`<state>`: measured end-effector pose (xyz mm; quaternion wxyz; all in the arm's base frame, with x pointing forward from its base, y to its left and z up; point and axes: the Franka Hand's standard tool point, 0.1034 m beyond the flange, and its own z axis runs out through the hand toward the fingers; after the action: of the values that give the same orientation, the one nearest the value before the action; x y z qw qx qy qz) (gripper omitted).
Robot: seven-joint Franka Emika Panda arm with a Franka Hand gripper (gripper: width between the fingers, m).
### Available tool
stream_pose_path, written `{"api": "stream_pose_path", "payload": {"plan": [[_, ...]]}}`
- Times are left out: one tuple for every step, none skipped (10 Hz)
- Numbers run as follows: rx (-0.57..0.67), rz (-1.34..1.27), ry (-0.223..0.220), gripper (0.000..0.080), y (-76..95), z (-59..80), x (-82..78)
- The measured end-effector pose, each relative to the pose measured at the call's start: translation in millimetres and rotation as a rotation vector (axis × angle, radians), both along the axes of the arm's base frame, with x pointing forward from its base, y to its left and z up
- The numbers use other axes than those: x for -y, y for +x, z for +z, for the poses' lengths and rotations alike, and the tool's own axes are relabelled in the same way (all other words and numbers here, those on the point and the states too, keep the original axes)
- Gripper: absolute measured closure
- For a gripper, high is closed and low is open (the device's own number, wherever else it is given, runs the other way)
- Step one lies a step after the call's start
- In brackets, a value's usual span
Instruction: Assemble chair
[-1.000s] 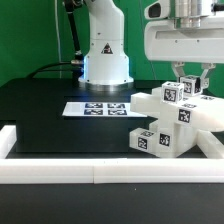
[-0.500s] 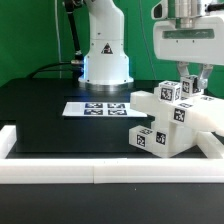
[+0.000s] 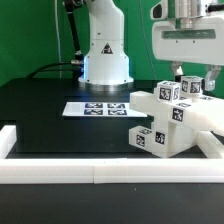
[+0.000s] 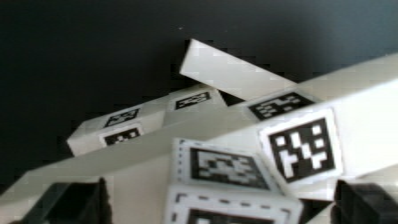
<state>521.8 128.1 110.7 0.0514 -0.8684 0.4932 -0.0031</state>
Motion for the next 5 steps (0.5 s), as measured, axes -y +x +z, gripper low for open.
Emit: {"api": "stream_pose_path", "payload": {"plan": [[0.012, 0.134, -0.016, 0.0161, 0.1, 0.0, 0.0], [0.022, 0.256, -0.029, 0.0151, 0.6, 0.3, -0.1], [0.032, 0.354, -0.035, 0.0151, 2.5, 1.4, 1.9], [0.040, 0.460, -0.042, 0.0150, 3.9, 2.7, 1.6], [0.043, 0.547, -0.050, 0.0150, 4.9, 4.0, 0.8]]}}
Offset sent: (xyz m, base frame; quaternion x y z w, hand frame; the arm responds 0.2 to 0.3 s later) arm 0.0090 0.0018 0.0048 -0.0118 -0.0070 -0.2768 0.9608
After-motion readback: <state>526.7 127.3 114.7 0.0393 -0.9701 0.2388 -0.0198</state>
